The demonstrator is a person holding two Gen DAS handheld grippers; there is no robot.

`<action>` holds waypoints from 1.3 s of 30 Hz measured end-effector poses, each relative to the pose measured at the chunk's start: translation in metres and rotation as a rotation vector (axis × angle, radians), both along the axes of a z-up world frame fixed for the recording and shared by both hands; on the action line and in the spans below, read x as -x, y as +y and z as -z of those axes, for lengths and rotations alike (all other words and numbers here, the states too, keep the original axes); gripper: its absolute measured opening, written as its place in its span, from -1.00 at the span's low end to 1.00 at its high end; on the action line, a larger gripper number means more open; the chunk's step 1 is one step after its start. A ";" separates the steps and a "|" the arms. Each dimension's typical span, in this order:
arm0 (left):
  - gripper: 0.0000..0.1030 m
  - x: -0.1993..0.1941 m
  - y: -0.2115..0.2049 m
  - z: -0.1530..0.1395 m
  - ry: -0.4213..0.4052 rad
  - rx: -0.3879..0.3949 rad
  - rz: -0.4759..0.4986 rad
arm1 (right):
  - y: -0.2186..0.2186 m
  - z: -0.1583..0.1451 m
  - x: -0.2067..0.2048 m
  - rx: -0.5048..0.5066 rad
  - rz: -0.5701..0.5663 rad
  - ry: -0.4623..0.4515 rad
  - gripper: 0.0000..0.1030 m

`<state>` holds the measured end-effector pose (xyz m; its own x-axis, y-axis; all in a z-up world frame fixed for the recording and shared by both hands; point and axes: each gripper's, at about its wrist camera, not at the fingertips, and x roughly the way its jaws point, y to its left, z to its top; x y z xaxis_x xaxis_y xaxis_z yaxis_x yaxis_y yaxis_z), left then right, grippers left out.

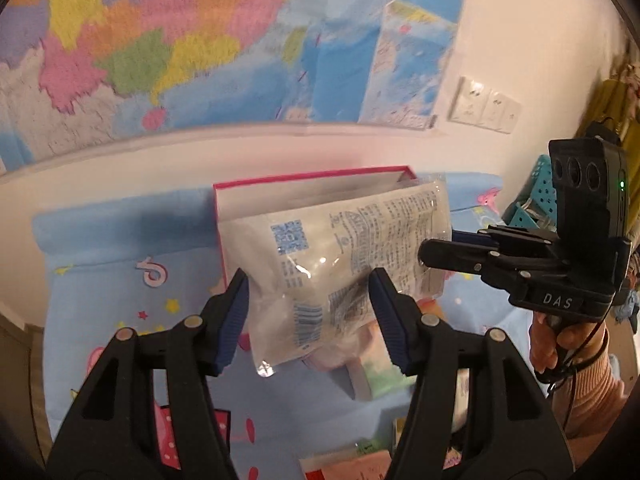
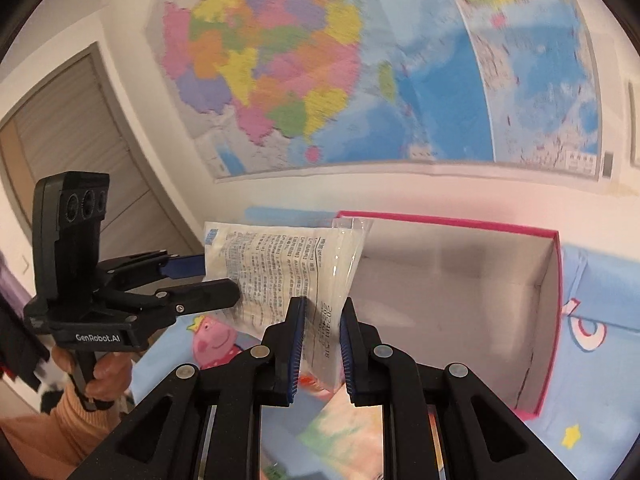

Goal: Organize soft objects
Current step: 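Lift the bag into the pink box and open both grippers, then move both grippers down to the green turtle plush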

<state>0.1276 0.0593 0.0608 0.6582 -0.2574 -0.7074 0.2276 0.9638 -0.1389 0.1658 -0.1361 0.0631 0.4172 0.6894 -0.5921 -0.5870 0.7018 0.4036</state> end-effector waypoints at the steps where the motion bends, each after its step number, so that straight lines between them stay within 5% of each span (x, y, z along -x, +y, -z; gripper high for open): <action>1: 0.19 -0.009 0.000 0.006 0.020 -0.003 -0.007 | 0.003 0.005 -0.008 0.004 0.006 0.019 -0.67; 17: 0.19 -0.077 0.004 0.070 0.225 -0.018 -0.092 | 0.013 0.078 -0.073 0.101 0.063 0.241 -0.47; 23: 0.19 -0.073 0.004 0.061 0.184 -0.006 -0.113 | 0.023 0.095 -0.082 0.195 0.083 0.279 -0.16; 27: 0.19 -0.056 0.009 0.049 0.118 -0.020 -0.135 | 0.016 0.091 -0.077 0.207 0.102 0.261 -0.12; 39: 0.32 0.060 0.009 0.017 -0.087 -0.024 -0.043 | -0.021 0.013 0.031 0.058 -0.042 0.045 0.06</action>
<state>0.0678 0.0685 0.0435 0.7275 -0.2118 -0.6526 0.1967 0.9756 -0.0975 0.1352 -0.1568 0.0504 0.3605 0.6694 -0.6496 -0.5983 0.7002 0.3895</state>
